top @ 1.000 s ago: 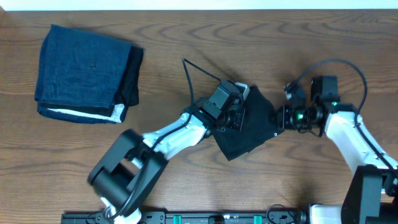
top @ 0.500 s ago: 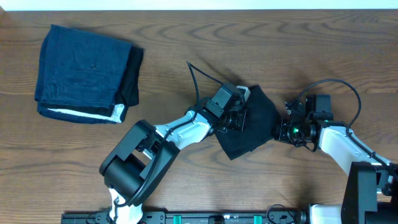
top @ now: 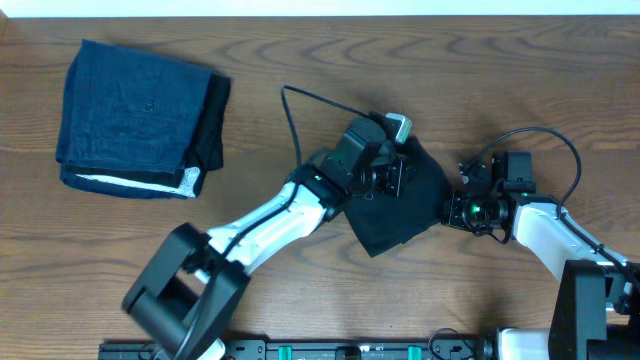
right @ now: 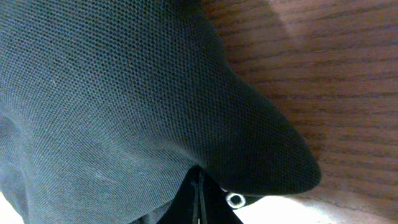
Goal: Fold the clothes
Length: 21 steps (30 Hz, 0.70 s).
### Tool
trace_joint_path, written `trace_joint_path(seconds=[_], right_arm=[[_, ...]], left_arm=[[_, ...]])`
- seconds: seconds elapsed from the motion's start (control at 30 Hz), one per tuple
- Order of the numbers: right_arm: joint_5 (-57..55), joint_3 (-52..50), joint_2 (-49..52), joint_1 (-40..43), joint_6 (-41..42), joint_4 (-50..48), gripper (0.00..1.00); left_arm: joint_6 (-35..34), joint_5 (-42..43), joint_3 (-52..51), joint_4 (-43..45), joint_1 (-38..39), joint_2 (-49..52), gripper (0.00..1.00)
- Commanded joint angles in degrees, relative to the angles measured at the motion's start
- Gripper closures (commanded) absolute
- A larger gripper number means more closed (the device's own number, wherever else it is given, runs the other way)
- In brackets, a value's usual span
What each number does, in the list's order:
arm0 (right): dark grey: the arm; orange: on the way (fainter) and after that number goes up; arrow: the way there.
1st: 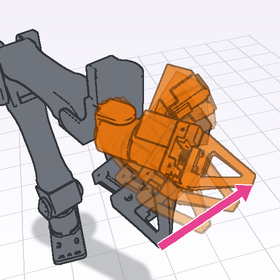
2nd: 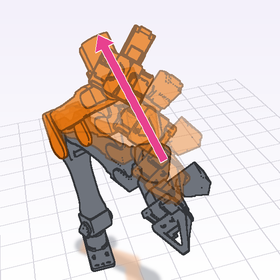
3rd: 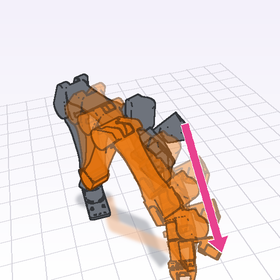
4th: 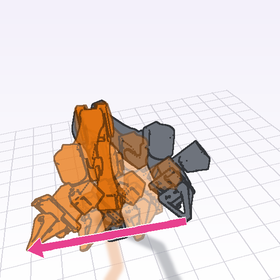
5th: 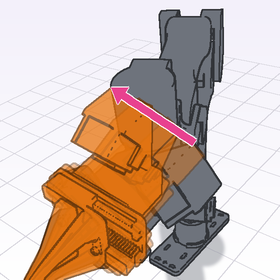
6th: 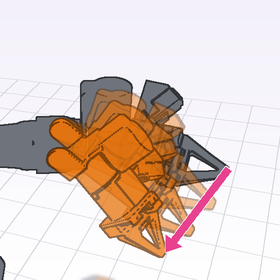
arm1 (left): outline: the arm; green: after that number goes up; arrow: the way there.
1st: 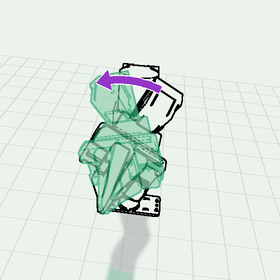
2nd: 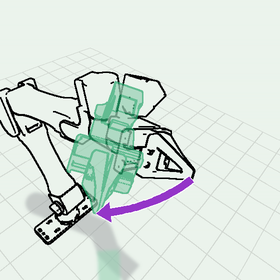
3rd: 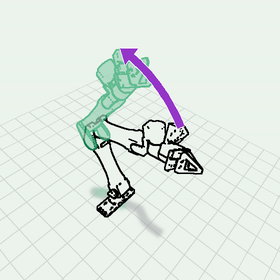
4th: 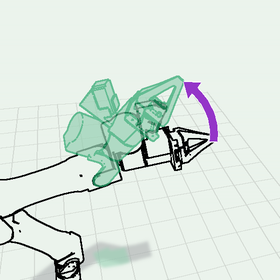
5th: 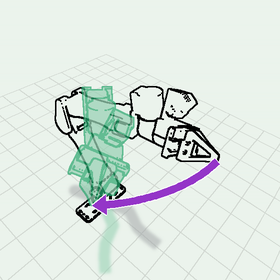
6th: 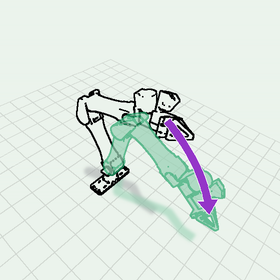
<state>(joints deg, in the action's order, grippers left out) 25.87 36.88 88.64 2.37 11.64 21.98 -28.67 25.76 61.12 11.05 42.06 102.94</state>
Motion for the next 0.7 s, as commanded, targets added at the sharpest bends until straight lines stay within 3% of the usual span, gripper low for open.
trace_joint_path(seconds=[0.0, 0.27, 0.47, 0.6, 0.67], right_arm=[[-0.3, -0.2, 0.2, -0.2, 0.8, -0.2, 0.99], [0.1, -0.3, 0.2, -0.2, 0.8, -0.2, 0.98], [0.1, -0.3, 0.2, -0.2, 0.8, -0.4, 0.98], [0.1, -0.3, 0.2, -0.2, 0.8, -0.4, 0.93], [0.8, -0.2, 0.2, -0.1, 0.8, -0.4, 0.92]], left_arm=[[-3.0, 0.7, -0.1, 2.2, 0.8, 4.5, 0.84], [-5.1, 0.8, -0.1, 6.7, 1.8, 12.7, 0.83], [-4.7, 1.2, 0.4, 7.1, 1.4, 9.4, 0.83], [0.6, 1.5, 0.4, 3.1, 1.2, 3.5, 0.83], [5.3, 1.1, 0.5, -2.1, 0.5, 0.4, 0.78]])
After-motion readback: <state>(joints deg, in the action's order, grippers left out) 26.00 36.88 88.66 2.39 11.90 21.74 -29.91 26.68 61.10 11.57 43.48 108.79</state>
